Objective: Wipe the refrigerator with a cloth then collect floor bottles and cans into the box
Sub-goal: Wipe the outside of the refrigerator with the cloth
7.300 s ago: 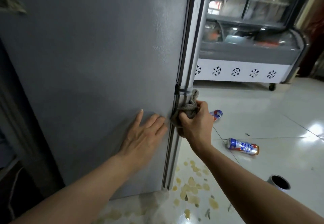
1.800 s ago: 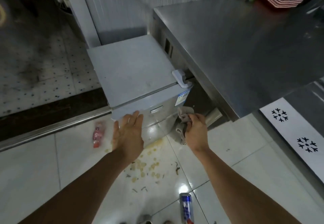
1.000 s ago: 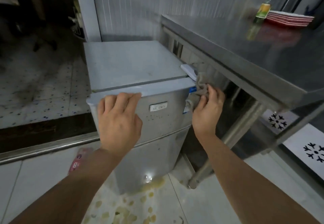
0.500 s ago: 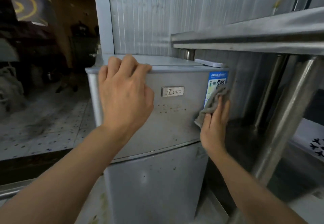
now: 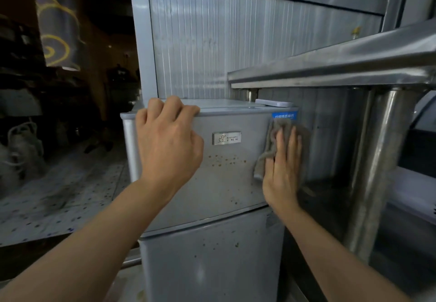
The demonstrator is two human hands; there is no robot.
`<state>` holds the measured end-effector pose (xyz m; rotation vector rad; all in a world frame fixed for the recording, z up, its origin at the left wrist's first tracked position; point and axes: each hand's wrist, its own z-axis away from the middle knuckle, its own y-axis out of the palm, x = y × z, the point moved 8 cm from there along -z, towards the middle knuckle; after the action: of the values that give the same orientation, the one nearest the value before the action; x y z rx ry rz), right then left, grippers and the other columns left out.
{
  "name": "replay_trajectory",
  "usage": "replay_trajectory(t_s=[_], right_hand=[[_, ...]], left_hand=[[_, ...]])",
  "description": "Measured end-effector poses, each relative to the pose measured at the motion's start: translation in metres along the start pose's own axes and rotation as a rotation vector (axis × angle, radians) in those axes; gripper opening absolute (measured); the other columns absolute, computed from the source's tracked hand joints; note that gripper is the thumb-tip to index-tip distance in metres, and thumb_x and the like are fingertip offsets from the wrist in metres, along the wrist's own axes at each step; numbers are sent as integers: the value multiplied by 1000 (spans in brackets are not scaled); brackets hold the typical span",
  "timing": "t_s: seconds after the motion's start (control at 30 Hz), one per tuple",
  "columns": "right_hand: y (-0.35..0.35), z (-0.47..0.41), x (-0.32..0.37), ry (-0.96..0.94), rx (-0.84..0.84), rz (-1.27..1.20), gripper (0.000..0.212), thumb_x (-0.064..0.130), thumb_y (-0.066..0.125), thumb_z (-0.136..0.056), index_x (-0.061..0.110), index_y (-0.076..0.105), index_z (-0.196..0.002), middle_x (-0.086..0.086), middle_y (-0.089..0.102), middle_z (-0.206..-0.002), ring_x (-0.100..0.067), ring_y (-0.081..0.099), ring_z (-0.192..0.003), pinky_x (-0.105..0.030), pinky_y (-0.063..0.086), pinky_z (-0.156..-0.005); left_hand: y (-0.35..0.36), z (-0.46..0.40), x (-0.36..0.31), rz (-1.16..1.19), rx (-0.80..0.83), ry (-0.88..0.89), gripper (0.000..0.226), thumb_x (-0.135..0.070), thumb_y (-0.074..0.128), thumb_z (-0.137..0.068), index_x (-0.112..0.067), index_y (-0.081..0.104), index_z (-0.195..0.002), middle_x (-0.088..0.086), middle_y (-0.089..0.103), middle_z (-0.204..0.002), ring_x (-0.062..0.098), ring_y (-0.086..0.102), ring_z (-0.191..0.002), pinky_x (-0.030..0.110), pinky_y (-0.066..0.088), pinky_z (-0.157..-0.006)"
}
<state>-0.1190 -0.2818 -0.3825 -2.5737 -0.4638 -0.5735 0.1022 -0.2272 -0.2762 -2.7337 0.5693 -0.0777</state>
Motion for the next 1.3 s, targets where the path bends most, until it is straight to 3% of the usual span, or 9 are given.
replay_trajectory(t_s=[0.2,0.37,0.53,0.77,0.93,1.03,1.1,1.17,1.3], right_hand=[[-1,-13,24,-118,-187,-60,59,21,34,-95,28,9,-149,-5,5,-159,-29,1,-147,-49,2,-119],[53,97,14,-342,4,130,60,37,26,-98,26,0,-152,-6,-3,-160,-35,2,-146,-54,5,-116],[33,53,41,-450,-20,171,76,41,41,-88,31,0,-151,-1,-1,-159,-31,3,-145,-49,5,-117],[18,2,97,-336,-192,42,66,35,39,-90,24,13,-150,-1,9,-159,-30,4,-147,-51,1,-119],[51,84,87,-495,-71,187,82,40,48,-83,29,3,-151,4,-6,-160,-29,-3,-147,-46,-2,-119],[44,68,98,-579,-56,236,81,45,51,-78,32,15,-149,5,6,-159,-28,2,-146,-43,-1,-116],[31,41,117,-639,-86,235,81,48,53,-76,33,18,-147,5,12,-156,-28,5,-145,-44,-1,-116],[22,15,136,-599,-156,198,79,47,52,-77,32,19,-147,4,15,-156,-27,7,-146,-48,1,-116],[34,25,150,-452,-204,136,74,44,48,-83,28,18,-149,2,14,-158,-28,5,-147,-51,1,-118]], left_hand=[[2,0,0,-6,-45,20,34,-7,62,-68,-7,65,-102,10,55,-86,30,45,-81,38,30,-71],[0,0,2,23,-56,30,34,-1,62,-68,-6,66,-102,11,58,-86,31,48,-80,41,35,-71],[-6,-1,10,79,22,131,43,10,58,-69,-6,66,-108,11,65,-96,33,53,-85,41,40,-72],[-6,14,44,62,31,31,48,-9,51,-76,-9,56,-123,10,61,-120,30,49,-113,42,36,-96],[-10,16,45,149,17,-35,50,5,58,-74,-9,59,-122,9,64,-115,28,49,-110,37,42,-87],[-16,13,49,140,41,-13,51,6,57,-74,-11,60,-122,7,64,-117,27,55,-111,34,45,-75],[-20,12,63,163,49,-45,46,2,56,-79,-13,60,-122,7,61,-121,25,55,-112,36,47,-80],[-24,12,76,161,20,-76,40,-2,58,-81,-11,60,-120,6,61,-122,23,51,-116,33,43,-89],[-20,19,86,263,-2,-137,42,2,56,-81,-11,59,-121,3,60,-114,18,47,-114,25,38,-90]])
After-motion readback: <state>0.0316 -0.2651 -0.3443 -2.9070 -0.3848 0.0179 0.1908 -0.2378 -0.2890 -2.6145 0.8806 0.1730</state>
